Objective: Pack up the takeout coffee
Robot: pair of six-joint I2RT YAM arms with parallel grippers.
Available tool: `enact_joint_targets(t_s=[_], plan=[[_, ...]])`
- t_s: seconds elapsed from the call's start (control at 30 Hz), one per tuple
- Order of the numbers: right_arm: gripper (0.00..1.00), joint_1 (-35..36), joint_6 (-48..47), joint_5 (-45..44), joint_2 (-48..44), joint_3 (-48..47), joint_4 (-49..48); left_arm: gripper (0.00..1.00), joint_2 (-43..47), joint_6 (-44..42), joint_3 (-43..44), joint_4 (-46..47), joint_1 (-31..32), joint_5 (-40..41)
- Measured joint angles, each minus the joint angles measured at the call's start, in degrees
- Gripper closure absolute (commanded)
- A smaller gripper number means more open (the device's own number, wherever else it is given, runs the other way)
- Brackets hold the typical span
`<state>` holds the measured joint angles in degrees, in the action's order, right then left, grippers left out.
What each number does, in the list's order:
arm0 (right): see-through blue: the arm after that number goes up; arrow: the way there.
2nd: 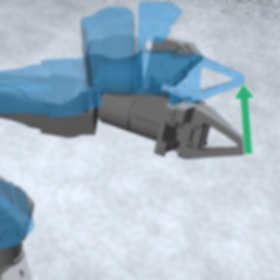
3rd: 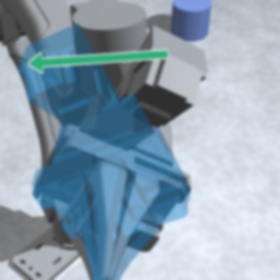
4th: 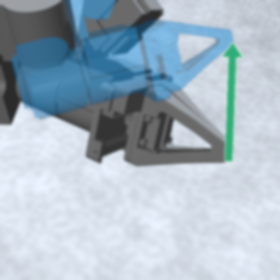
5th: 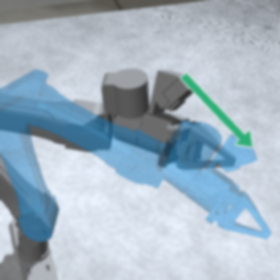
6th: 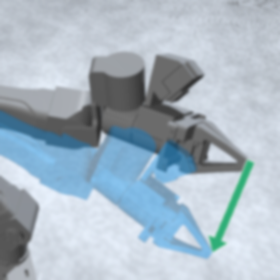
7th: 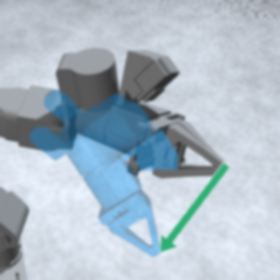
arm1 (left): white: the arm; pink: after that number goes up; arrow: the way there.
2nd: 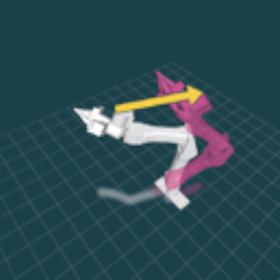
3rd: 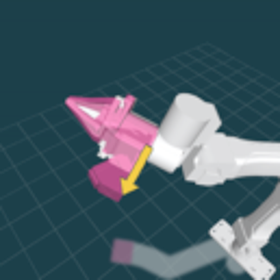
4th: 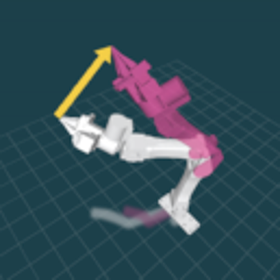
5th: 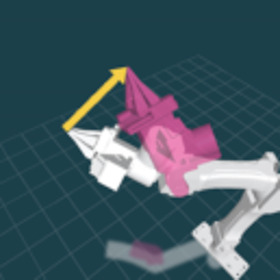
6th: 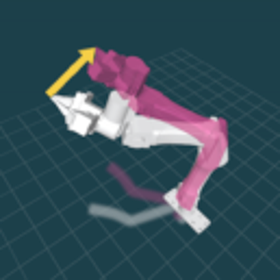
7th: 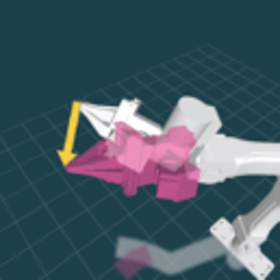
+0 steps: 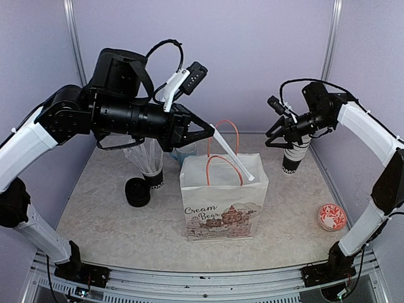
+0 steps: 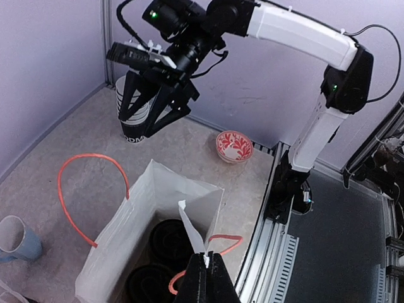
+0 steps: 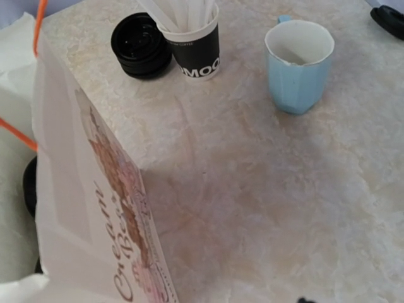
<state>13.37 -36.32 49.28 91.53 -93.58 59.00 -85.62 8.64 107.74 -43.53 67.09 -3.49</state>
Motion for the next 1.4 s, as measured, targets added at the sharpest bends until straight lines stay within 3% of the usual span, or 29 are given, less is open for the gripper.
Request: enact_joint_targets(t_s=[0.3, 0.57, 0.63, 0.73, 0.83, 0.93, 1.23, 1.4], plan=[[0.37, 0.0, -0.24, 0.33, -1.09, 1.03, -1.01, 1.0, -5.16, 0.13, -4.11, 4.61, -5.49, -9.25], [0.36, 0.0, -0.5, 1.11, -0.85, 1.31, -1.51, 0.99, -8.85, 0.35, -5.22, 7.82, -6.67, -16.02], [0.36, 0.0, -0.63, 1.31, -0.48, 1.31, -1.51, 0.92, -9.35, 0.46, -5.99, 7.87, -6.99, -16.87], [0.36, 0.0, -0.9, 1.53, 0.42, 1.27, -1.42, 0.72, -9.86, 0.61, -6.95, 7.08, -7.85, -17.07], [0.35, 0.0, -1.29, 1.44, 1.05, 0.81, -0.94, 0.58, -9.97, 0.81, -6.99, 4.22, -8.57, -14.51], [0.35, -0.09, -1.57, 1.42, 1.05, 0.35, -0.55, 0.54, -9.2, 0.7, -7.02, 1.4, -9.29, -10.58], [0.35, -1.92, -1.77, 1.36, 1.05, 0.33, -0.59, 0.6, 2.03, 0.94, -9.57, -3.98, -18.6, 4.26], [0.35, -1.97, -1.84, 1.7, 1.05, 0.37, -0.61, 0.61, 2.67, 0.5, -13.55, -5.73, -20.81, 15.37]])
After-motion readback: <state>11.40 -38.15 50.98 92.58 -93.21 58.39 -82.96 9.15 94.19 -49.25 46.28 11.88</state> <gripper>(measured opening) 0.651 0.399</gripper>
